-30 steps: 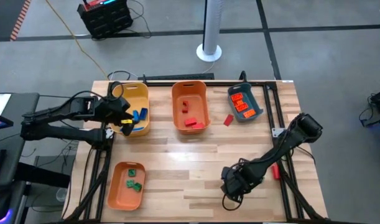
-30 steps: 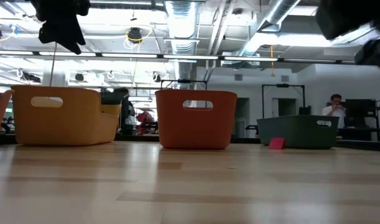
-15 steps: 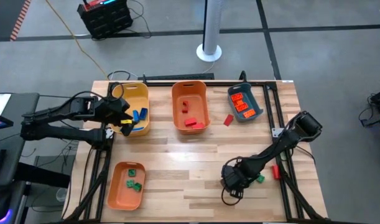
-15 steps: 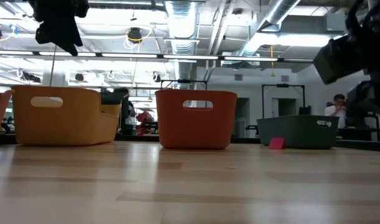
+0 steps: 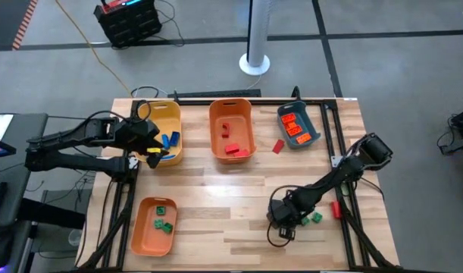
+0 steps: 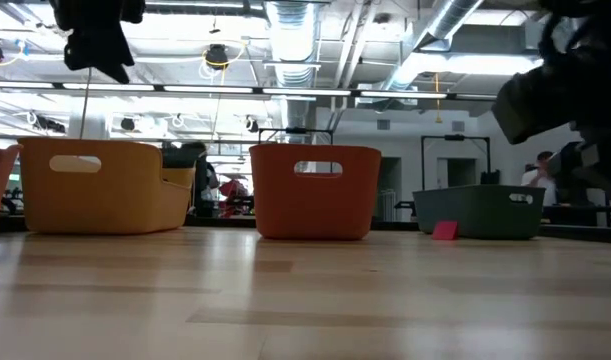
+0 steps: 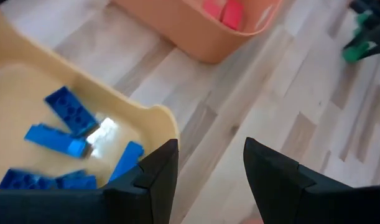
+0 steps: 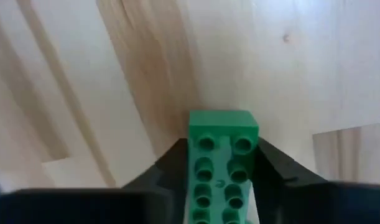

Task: Sort blocks
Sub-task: Put the green game piece into the bottom orange bin

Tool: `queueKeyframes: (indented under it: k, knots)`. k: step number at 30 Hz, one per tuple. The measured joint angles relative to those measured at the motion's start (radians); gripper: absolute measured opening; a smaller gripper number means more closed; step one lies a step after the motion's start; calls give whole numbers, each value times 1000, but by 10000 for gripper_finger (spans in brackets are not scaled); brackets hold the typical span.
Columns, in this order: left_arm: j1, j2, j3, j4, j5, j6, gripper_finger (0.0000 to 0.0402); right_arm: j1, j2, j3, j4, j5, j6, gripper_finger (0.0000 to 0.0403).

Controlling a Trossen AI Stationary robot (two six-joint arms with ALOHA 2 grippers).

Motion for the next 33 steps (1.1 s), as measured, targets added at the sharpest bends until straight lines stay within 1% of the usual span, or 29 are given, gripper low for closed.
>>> queueKeyframes:
  k: [2, 4, 8, 11, 13, 17, 19, 23, 26, 30, 33]
  knots:
    - [0, 0, 0, 28, 2, 22, 176, -30, 0, 5, 4, -22, -2, 102]
    - [0, 0, 0, 61, 5, 43, 176, -64, -3, 21, 11, -28, -33, 88]
    - [0, 0, 0, 149, 38, 83, 176, -142, -37, 77, 21, 23, -104, 89]
    - [0, 0, 0, 226, 92, 111, 176, -200, -79, 119, 24, 57, -109, 104]
    - [-2, 0, 0, 272, 116, 129, 176, -237, -111, 148, 34, 98, -113, 109]
    - [-33, 11, -15, 376, 131, 184, 176, -311, -194, 213, 190, 239, -145, 110]
    - [-58, 25, -28, 441, 132, 216, 176, -350, -222, 236, 316, 289, -176, 110]
    - [-101, 71, -28, 608, 132, 240, 176, -416, -245, 271, 621, 296, -283, 110]
    - [-132, 106, -28, 730, 130, 245, 176, -441, -241, 298, 784, 302, -342, 110]
    - [-151, 159, -28, 814, 113, 215, 187, -442, -222, 334, 873, 301, -391, 110]
    - [-168, 198, -29, 882, 113, 207, 210, -442, -202, 349, 922, 298, -409, 110]
